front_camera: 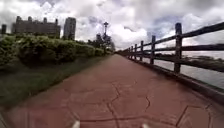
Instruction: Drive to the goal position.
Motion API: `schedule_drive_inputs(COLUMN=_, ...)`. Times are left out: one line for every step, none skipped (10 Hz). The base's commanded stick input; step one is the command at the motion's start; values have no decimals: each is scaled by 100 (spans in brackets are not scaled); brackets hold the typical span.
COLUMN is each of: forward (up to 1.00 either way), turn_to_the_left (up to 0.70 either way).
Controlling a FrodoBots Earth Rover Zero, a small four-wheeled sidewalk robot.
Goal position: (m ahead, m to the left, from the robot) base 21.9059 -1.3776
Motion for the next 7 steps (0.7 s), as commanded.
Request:
schedule_drive_inputs(forward=70, turn_to_the_left=-15)
schedule_drive_inputs(forward=70, turn_to_the_left=-25)
schedule_drive_inputs(forward=70, turn_to_the_left=-33)
schedule_drive_inputs(forward=70, turn_to_the_left=-35)
schedule_drive_inputs(forward=70, turn_to_the_left=-24)
schedule_drive_inputs(forward=70, turn_to_the_left=0)
schedule_drive_inputs(forward=70, turn_to_the_left=0)
